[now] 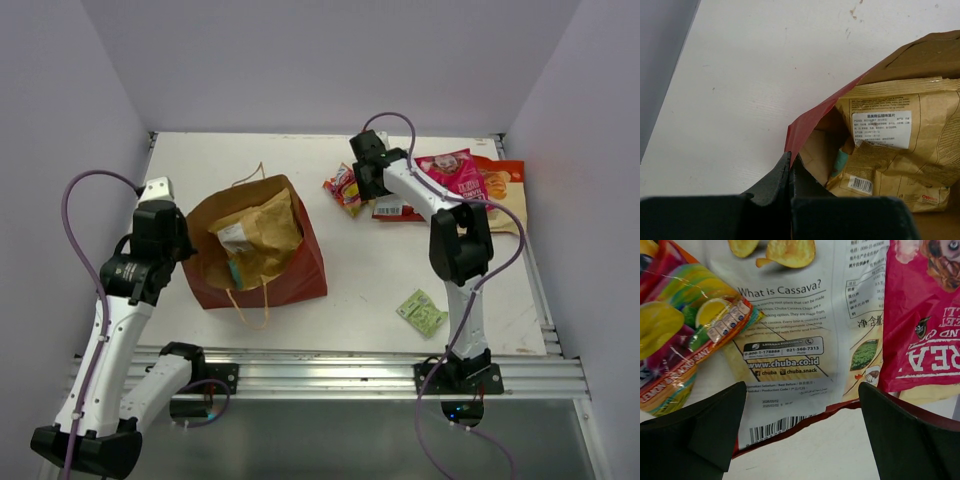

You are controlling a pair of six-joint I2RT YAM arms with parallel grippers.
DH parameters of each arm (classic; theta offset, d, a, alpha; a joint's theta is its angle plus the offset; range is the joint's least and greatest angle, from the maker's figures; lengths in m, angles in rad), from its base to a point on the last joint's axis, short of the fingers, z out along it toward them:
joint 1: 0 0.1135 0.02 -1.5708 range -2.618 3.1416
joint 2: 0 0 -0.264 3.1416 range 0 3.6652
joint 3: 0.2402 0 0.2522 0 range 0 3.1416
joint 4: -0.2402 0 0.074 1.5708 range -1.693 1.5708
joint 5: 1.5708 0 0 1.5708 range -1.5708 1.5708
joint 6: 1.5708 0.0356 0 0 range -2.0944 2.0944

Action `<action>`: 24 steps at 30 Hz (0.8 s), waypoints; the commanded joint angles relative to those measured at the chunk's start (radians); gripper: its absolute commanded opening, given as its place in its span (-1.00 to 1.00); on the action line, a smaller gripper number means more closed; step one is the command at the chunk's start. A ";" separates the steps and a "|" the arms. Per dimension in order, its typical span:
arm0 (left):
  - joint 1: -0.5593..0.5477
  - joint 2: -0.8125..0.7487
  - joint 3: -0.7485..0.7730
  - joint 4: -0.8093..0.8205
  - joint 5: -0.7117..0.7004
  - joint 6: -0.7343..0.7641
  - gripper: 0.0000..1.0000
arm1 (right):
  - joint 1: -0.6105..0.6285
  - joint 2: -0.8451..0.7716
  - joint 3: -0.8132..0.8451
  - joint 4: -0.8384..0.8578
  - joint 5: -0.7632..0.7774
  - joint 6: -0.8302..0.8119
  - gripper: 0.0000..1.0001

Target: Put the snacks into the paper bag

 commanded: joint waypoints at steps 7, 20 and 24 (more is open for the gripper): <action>0.001 0.018 0.049 -0.005 -0.049 0.025 -1.00 | -0.043 0.012 -0.147 -0.014 0.009 0.016 0.68; 0.001 0.022 0.047 0.004 -0.041 0.032 -1.00 | -0.049 -0.189 -0.087 -0.089 -0.047 -0.006 -1.00; 0.001 0.027 0.047 0.012 -0.037 0.032 -1.00 | -0.013 -0.364 0.082 -0.153 -0.248 -0.030 -1.00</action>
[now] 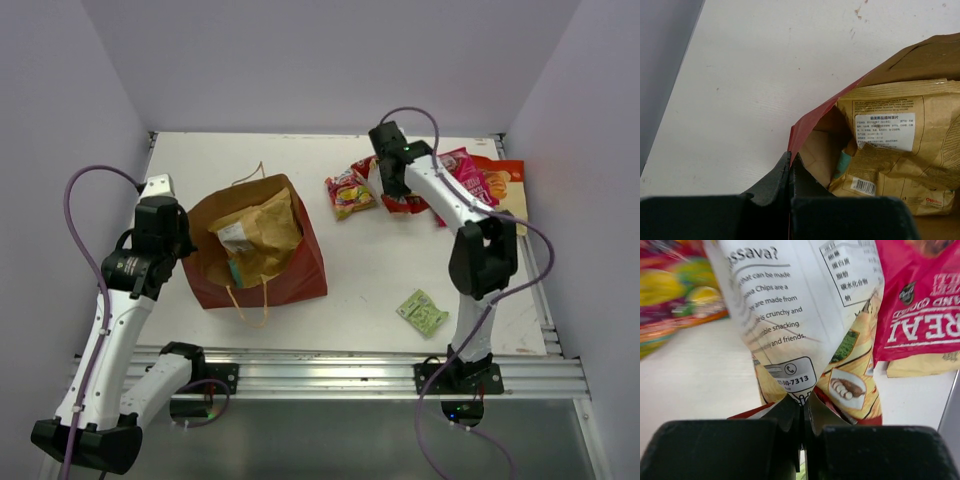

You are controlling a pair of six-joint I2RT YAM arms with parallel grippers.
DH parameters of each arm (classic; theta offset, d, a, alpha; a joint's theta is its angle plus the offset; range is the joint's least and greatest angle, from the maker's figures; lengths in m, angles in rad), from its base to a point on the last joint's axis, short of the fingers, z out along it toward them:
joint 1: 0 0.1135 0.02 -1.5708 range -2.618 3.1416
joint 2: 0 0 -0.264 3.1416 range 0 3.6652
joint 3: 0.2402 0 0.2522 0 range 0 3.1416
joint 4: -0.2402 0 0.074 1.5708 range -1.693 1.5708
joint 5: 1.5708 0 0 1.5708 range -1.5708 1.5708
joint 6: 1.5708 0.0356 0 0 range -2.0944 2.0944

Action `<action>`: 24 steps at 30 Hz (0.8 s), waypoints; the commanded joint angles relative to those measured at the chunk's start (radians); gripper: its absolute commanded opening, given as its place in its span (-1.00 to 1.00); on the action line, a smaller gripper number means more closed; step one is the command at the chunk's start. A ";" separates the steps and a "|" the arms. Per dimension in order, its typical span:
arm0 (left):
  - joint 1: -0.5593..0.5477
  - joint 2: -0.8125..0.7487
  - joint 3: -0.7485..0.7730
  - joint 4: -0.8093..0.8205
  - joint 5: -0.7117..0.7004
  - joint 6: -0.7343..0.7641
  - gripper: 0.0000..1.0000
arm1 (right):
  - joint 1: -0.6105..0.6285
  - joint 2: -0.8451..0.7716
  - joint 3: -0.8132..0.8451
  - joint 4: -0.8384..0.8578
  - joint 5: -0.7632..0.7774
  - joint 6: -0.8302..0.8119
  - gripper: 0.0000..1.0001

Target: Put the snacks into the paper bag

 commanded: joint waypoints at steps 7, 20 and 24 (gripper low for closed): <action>0.001 0.006 0.024 0.036 0.006 0.031 -1.00 | 0.175 -0.227 0.588 -0.219 -0.705 -0.032 -1.00; 0.001 -0.016 0.013 0.040 0.038 0.031 -1.00 | 0.532 -0.075 0.532 -0.118 -1.084 0.056 -1.00; 0.001 -0.034 0.012 0.034 0.041 0.031 -1.00 | 0.541 -0.043 0.512 -0.155 -1.069 0.041 -1.00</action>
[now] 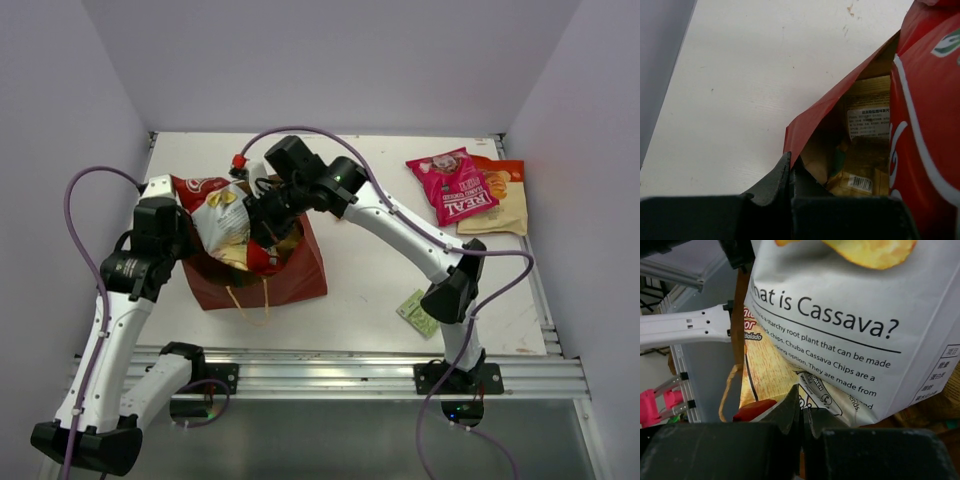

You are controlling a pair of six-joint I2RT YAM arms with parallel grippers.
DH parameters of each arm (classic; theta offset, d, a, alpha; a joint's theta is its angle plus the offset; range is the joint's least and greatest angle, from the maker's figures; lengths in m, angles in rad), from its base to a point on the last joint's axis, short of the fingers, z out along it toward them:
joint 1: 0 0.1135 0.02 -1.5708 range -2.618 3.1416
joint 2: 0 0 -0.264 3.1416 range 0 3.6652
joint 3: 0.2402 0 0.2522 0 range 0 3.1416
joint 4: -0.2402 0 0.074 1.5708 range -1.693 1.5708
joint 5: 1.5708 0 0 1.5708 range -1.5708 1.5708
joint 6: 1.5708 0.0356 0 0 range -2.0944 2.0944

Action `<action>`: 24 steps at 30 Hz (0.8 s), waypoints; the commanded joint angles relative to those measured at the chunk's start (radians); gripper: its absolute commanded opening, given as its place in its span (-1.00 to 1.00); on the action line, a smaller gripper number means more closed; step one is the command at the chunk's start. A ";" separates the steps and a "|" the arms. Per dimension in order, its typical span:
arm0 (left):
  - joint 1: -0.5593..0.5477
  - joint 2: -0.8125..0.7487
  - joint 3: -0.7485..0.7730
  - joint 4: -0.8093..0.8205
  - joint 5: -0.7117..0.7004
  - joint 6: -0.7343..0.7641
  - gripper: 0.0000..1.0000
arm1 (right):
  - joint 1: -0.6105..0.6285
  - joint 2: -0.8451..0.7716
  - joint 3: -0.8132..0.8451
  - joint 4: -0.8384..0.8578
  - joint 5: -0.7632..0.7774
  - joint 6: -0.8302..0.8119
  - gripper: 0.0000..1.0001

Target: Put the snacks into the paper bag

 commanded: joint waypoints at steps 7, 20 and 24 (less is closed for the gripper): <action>0.001 -0.045 0.009 0.029 0.007 0.014 -1.00 | -0.001 -0.054 -0.001 -0.147 0.021 -0.073 -1.00; -0.014 -0.060 -0.017 0.048 0.017 0.018 -1.00 | -0.001 -0.246 -0.230 -0.280 0.189 -0.104 -1.00; -0.020 -0.057 -0.018 0.052 0.017 0.018 -1.00 | -0.001 -0.214 -0.161 -0.271 0.205 -0.086 -0.39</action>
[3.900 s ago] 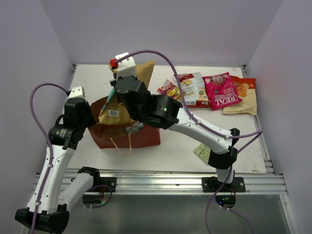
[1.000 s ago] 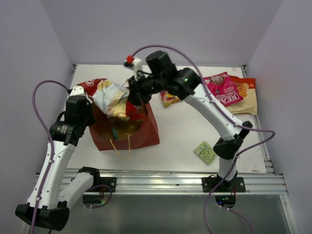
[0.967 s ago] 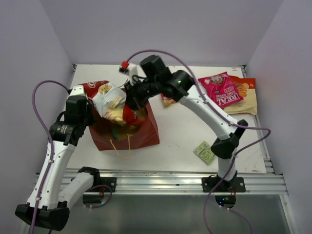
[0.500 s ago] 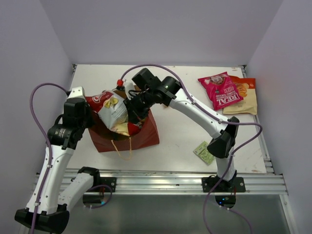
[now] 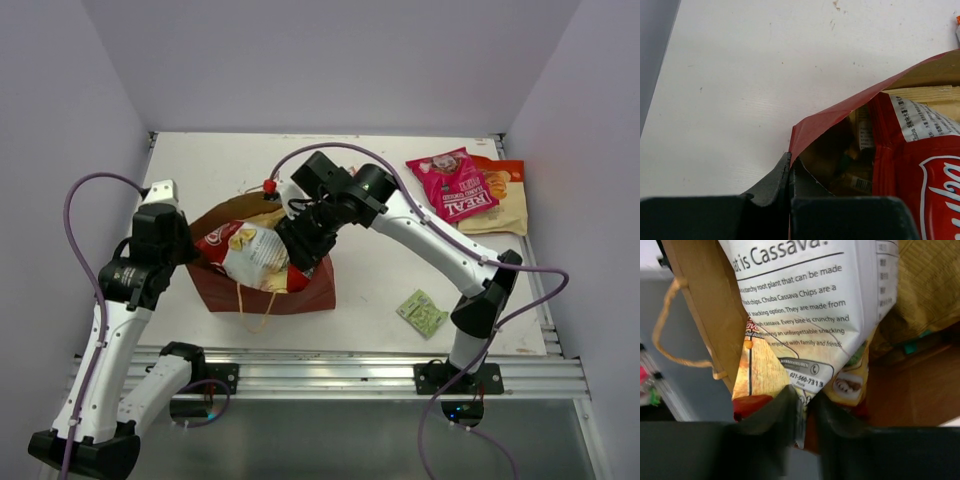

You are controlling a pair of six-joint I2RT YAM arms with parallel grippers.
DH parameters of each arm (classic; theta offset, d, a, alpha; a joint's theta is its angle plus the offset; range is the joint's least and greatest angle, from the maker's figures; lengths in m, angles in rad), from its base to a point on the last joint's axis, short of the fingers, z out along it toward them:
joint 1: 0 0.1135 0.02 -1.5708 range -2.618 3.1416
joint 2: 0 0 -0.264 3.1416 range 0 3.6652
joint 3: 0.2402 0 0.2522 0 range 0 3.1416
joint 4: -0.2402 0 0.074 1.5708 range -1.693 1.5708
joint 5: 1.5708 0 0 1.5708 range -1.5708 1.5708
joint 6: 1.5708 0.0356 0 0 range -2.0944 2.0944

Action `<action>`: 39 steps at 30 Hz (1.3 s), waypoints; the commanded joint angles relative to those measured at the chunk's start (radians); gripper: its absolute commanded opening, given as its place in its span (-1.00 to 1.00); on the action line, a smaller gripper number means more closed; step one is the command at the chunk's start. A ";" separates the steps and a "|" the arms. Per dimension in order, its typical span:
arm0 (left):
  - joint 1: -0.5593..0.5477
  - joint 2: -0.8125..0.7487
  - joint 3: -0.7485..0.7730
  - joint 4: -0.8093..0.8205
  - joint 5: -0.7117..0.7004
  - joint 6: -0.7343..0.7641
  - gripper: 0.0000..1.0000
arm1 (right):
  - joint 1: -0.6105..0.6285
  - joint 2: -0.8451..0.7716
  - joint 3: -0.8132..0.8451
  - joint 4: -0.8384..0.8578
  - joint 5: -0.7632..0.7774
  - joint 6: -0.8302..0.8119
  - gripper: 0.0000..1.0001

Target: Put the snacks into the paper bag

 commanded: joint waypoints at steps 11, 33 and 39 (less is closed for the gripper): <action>-0.007 -0.006 0.016 0.058 -0.027 0.018 -1.00 | -0.041 -0.013 0.409 0.161 0.592 0.060 0.98; -0.006 0.007 0.084 -0.003 -0.087 0.020 -1.00 | -0.793 0.326 -0.102 0.416 0.913 -0.011 0.94; -0.006 0.013 0.100 -0.020 -0.099 0.024 -1.00 | -0.858 0.402 -0.139 0.431 0.856 -0.005 0.66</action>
